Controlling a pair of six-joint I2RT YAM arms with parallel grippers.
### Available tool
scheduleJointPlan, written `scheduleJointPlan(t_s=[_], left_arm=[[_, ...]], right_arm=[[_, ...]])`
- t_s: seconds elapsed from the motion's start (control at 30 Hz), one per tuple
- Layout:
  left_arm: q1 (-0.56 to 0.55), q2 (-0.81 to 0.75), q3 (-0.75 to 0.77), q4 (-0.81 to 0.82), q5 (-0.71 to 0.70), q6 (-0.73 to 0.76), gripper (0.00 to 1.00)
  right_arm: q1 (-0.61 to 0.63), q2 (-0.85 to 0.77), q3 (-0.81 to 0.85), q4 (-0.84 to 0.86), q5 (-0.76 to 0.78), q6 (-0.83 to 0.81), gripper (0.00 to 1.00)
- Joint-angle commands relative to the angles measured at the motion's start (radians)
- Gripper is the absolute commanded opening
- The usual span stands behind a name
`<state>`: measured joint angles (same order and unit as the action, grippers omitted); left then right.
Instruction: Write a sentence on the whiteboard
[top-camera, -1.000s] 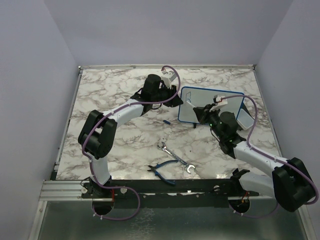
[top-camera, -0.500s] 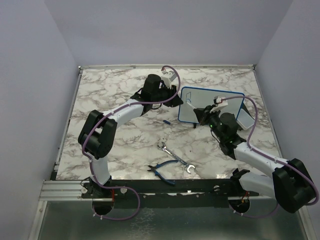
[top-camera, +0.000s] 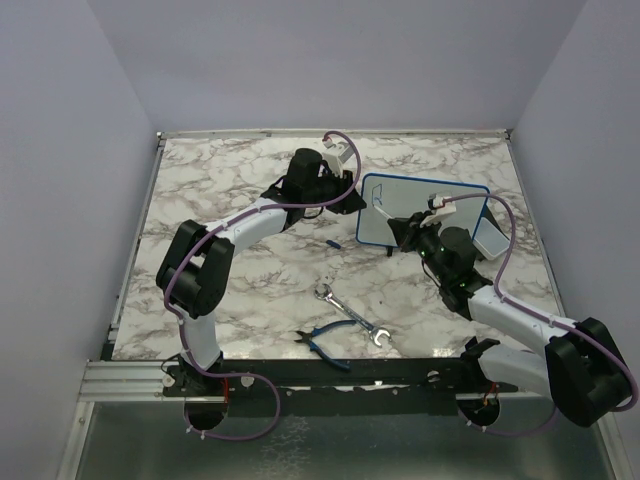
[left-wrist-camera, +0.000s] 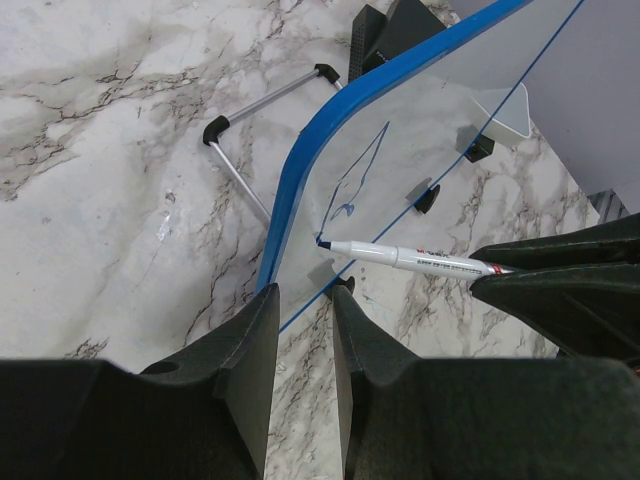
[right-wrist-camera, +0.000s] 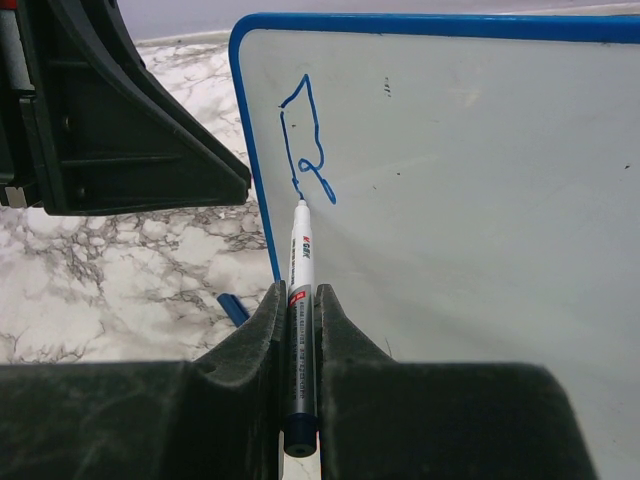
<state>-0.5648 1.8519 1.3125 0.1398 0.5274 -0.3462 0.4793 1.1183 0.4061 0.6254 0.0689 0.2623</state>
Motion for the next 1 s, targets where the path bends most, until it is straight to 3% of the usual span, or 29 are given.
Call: scheduleJointPlan(t_s=[0.0,0.7,0.97], left_arm=[[0.002,-0.006,0.022,0.008,0.013,0.014,0.29],[0.002,-0.017,0.022,0.003,0.008,0.015,0.29],[0.003,-0.025,0.018,0.003,0.002,0.016,0.29]], right_arm=[[0.005,0.006,-0.022,-0.016,0.031,0.008,0.01],[0.007,0.017,-0.032,-0.025,0.026,0.016,0.01],[0.007,-0.064,-0.024,-0.065,-0.023,0.019,0.01]])
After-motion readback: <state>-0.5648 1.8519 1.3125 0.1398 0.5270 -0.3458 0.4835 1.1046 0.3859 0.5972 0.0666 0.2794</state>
